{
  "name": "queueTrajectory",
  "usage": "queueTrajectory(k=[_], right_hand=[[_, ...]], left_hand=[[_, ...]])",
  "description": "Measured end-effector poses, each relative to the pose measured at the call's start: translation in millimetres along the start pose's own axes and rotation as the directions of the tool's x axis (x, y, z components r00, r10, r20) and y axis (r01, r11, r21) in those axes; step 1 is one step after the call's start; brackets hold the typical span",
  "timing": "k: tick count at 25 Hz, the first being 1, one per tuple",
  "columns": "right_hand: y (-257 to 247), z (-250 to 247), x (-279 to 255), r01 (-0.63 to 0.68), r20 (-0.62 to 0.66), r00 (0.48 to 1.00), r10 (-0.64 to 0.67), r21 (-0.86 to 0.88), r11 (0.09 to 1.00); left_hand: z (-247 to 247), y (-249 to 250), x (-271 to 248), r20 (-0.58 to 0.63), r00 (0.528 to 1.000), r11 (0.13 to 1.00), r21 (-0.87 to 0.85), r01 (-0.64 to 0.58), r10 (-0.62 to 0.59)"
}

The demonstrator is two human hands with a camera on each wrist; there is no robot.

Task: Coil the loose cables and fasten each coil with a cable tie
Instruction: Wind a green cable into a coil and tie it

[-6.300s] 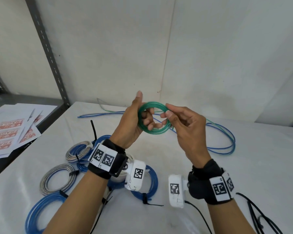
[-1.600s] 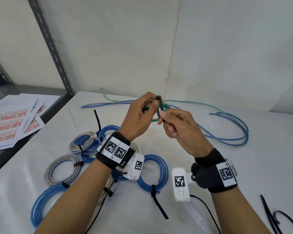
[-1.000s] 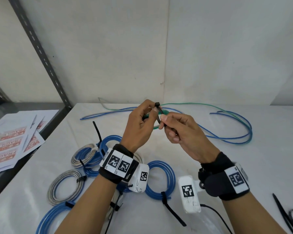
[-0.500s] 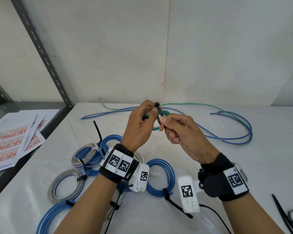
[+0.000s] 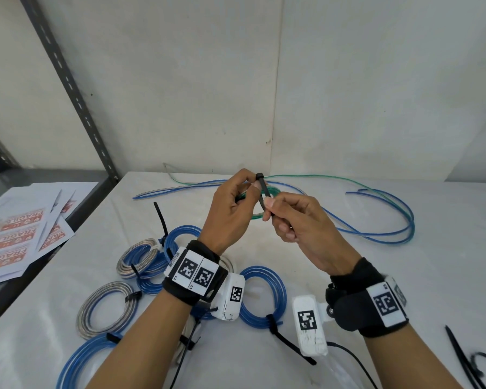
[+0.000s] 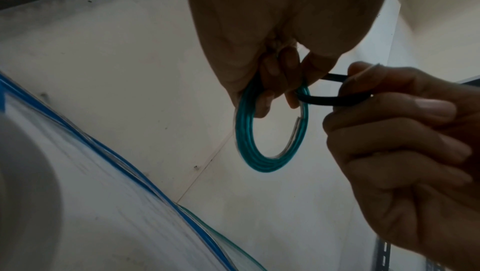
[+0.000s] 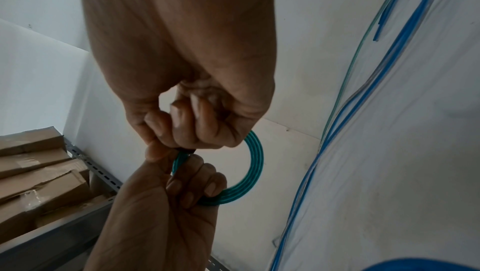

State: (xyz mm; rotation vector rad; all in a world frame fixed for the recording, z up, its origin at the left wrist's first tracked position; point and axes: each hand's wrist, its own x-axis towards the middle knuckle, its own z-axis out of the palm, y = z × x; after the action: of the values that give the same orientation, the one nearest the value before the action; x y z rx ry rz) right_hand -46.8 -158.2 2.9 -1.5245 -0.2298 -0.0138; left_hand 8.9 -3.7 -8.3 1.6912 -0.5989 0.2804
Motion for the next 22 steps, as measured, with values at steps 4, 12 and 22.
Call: queueTrajectory(k=[4, 12, 22], right_hand=[[0.6, 0.2, -0.4, -0.004, 0.0, 1.0, 0.004, 0.01, 1.0], [-7.7, -0.8, -3.1, 0.008, -0.046, 0.999, -0.007, 0.01, 1.0], [-7.9, -8.3, 0.7, 0.145, -0.336, 0.912, -0.237, -0.276, 0.95]], left_hand=[[0.0, 0.0, -0.3, 0.0, 1.0, 1.0, 0.007, -0.001, 0.001], [3.2, 4.8, -3.5, 0.058, 0.998, 0.994, 0.099, -0.045, 0.04], [9.7, 10.2, -7.7, 0.246, 0.968, 0.999, -0.016, 0.051, -0.046]])
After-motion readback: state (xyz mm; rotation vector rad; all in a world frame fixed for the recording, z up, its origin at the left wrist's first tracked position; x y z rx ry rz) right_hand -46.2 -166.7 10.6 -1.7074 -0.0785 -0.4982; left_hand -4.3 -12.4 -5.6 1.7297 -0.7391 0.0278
